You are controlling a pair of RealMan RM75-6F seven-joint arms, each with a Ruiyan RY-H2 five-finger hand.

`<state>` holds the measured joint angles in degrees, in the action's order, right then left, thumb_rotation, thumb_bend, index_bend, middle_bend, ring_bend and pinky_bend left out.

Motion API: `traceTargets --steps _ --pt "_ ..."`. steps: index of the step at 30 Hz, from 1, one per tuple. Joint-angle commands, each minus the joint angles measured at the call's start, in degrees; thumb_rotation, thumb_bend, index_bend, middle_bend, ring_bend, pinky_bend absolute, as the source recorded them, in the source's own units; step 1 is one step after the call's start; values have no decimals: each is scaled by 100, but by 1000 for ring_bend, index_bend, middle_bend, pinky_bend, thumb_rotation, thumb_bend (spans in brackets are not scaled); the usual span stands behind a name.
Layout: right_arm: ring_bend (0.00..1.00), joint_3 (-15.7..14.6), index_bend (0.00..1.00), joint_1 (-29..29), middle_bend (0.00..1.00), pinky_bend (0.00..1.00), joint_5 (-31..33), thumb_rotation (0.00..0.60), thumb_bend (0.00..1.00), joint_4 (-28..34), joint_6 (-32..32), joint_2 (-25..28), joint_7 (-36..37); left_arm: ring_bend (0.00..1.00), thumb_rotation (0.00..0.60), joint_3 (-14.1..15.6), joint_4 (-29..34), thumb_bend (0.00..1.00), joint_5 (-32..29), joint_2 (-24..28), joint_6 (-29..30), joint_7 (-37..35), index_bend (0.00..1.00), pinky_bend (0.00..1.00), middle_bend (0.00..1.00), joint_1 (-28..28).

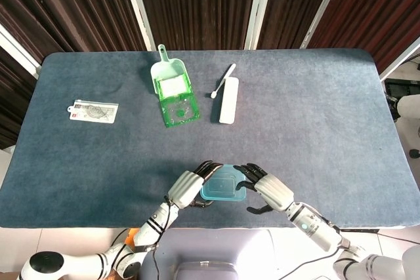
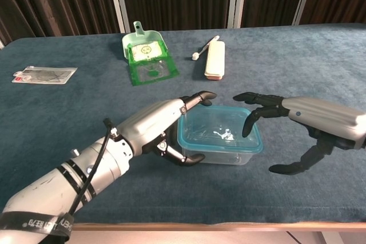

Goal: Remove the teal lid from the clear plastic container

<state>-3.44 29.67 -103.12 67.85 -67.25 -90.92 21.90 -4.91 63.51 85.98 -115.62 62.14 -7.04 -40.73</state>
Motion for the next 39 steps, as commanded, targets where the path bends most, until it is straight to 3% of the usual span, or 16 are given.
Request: traceTargets --steps 1,20,26,39 --pt "0 -1 489 39 56 0 76 600 339 -7 26 -62 75 446 600 52 2 348 67 13 54 -72 0 558 645 28" --pt "0 11 548 173 88 0 249 600 341 -107 -135 -345 407 463 600 165 -226 351 177 5 78 -472 0 526 669 105" --pt "0 16 585 203 104 0 283 600 389 -168 -209 -390 444 465 600 187 -263 351 221 6 110 -535 0 524 671 124" --pt "0 -33 585 224 104 0 331 600 389 -182 -299 -374 397 471 600 209 -345 351 274 -6 124 -565 0 535 679 139"
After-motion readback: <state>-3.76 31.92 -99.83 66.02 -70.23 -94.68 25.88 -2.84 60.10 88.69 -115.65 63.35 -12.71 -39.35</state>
